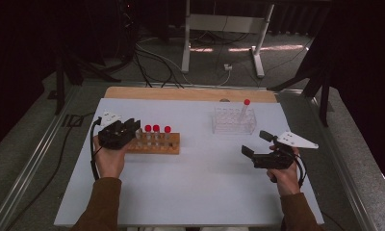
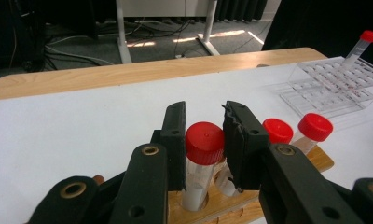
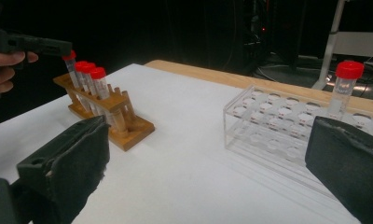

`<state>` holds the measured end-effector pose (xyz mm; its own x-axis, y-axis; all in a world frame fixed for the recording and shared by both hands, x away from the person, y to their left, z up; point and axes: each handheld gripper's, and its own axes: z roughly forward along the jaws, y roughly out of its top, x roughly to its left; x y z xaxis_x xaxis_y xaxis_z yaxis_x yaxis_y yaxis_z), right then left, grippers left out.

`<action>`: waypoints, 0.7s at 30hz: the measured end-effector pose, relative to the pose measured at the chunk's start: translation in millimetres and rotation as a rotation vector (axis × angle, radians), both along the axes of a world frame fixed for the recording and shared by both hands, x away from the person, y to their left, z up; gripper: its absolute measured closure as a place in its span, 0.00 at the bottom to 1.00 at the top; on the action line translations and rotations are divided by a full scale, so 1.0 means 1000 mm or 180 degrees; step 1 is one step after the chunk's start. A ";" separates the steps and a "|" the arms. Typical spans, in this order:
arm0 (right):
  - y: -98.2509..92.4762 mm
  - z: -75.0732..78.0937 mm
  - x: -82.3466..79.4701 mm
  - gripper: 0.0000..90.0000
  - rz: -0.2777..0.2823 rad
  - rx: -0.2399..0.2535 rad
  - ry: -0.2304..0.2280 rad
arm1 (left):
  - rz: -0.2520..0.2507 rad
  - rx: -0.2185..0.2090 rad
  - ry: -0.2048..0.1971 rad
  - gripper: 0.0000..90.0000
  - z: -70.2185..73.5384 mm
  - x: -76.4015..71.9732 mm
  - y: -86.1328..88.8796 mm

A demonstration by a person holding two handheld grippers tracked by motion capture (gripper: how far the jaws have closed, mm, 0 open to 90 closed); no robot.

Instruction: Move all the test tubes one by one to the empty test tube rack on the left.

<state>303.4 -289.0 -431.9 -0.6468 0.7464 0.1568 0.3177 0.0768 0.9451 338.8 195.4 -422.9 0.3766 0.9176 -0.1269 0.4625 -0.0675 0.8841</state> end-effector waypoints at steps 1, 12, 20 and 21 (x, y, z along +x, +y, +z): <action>0.000 0.000 0.000 0.00 0.0001 0.0001 -0.0001 | 0.0001 0.0004 -0.0003 0.80 -0.001 0.000 0.000; 0.000 0.000 0.000 0.00 0.0001 0.0000 0.0004 | 0.0033 -0.0035 -0.0029 0.80 -0.008 -0.002 0.002; 0.000 0.000 0.000 0.00 -0.0001 0.0002 0.0003 | 0.0042 -0.0055 -0.0066 0.80 -0.011 -0.002 0.002; 0.000 0.000 0.000 0.00 0.0000 -0.0001 -0.0002 | 0.0042 -0.0050 -0.0066 0.80 -0.011 -0.002 0.002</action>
